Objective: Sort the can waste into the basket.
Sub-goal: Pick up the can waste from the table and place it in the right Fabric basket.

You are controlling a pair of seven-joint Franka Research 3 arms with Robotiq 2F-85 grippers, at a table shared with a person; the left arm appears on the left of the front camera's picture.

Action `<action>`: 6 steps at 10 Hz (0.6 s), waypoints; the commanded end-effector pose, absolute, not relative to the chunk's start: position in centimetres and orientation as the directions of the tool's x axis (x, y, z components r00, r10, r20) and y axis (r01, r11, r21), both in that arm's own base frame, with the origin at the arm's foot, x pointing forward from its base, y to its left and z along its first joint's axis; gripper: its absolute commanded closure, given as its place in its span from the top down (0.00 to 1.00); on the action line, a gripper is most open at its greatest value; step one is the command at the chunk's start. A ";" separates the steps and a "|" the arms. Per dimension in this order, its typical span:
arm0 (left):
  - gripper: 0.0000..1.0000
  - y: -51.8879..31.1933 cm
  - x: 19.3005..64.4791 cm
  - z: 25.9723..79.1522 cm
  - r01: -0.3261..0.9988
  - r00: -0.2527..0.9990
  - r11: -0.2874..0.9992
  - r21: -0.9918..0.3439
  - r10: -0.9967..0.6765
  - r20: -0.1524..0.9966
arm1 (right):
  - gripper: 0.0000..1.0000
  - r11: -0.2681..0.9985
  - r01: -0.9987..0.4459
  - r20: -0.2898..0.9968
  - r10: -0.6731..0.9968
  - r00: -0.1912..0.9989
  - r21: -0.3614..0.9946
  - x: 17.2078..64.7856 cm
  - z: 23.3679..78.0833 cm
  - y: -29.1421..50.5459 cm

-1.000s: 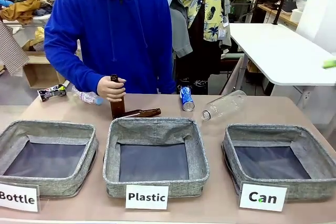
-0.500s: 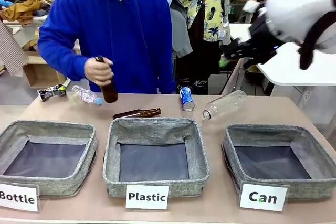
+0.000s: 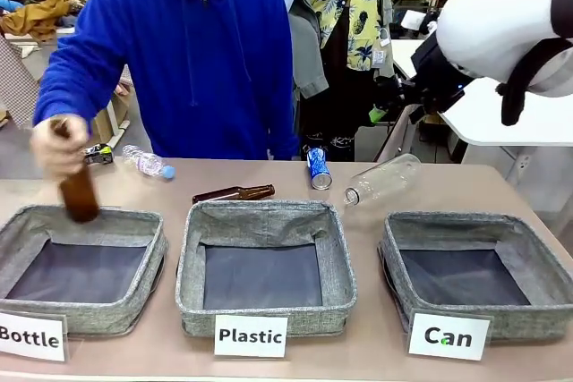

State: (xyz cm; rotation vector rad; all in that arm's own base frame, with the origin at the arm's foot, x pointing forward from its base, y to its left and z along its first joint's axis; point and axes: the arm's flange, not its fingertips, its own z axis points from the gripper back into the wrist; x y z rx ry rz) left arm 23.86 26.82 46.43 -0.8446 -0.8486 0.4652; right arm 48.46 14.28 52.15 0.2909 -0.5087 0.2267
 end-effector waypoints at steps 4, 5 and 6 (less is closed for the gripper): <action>1.00 31.9 13.9 59.3 0.081 0.340 0.599 -0.797 0.735 0.587 | 1.00 0.924 -0.313 0.357 0.221 0.908 0.222 60.6 46.9 22.0; 1.00 33.1 11.9 59.7 0.097 0.304 0.588 -0.803 0.750 0.587 | 1.00 0.925 -0.311 0.326 0.231 0.917 0.219 62.8 45.2 23.6; 1.00 34.2 9.9 59.9 0.110 0.243 0.569 -0.815 0.779 0.578 | 1.00 0.936 -0.284 0.286 0.220 0.933 0.208 65.1 43.1 25.5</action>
